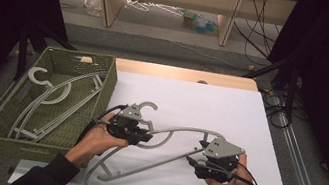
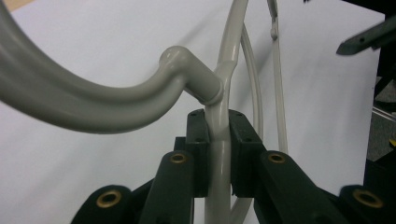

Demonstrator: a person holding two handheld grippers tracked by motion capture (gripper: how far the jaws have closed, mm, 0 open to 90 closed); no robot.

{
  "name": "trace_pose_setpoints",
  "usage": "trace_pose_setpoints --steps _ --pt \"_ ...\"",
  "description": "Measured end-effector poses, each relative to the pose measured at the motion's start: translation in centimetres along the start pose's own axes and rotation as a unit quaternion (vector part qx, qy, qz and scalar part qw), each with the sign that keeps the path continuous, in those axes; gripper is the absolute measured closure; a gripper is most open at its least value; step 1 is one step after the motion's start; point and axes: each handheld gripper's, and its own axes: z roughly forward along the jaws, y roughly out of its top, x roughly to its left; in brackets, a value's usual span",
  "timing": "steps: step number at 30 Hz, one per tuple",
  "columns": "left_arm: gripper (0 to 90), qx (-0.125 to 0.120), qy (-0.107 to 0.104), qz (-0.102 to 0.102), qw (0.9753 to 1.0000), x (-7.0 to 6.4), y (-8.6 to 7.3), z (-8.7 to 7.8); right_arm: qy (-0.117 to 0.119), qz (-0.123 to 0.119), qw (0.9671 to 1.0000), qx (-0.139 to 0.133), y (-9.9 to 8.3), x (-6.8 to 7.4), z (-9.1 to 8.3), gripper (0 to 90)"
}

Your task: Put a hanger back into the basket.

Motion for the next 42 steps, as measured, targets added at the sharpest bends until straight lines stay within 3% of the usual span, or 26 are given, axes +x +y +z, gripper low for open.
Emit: trace_pose_setpoints --steps 7,13,21,26,33,38,40,42 --pt "80.1 -0.035 0.002 -0.030 0.9989 0.7 0.5 -2.3 0.013 0.005 0.9999 0.002 -1.0 0.9 0.0 38.0" --pt "80.2 -0.054 0.012 -0.046 0.9974 0.9 1.7 -4.9 0.025 0.024 0.9994 0.006 -1.9 1.3 0.0 36.6" --pt "80.1 -0.060 0.023 -0.032 0.9974 0.8 5.1 -8.0 0.027 0.027 0.9992 0.008 -2.3 1.4 0.0 35.8" --pt "80.1 -0.062 0.040 -0.030 0.9968 1.5 6.1 -9.9 0.028 0.033 0.9990 0.009 -2.4 1.4 0.0 34.8" --pt "80.1 -0.075 0.075 -0.057 0.9927 4.0 5.7 -13.7 0.026 0.034 0.9990 0.009 -2.7 1.2 0.0 34.4" --pt "80.1 -0.073 0.126 -0.068 0.9870 6.5 4.6 -16.3 0.034 0.034 0.9987 0.015 -2.7 1.4 0.2 34.2" --pt "80.1 -0.074 0.145 -0.078 0.9835 7.4 4.2 -17.0 0.034 0.036 0.9986 0.016 -2.7 1.4 0.2 34.2" --pt "80.1 -0.064 0.163 -0.075 0.9816 8.3 3.7 -17.8 0.032 0.039 0.9986 0.015 -2.7 1.4 0.3 34.1"
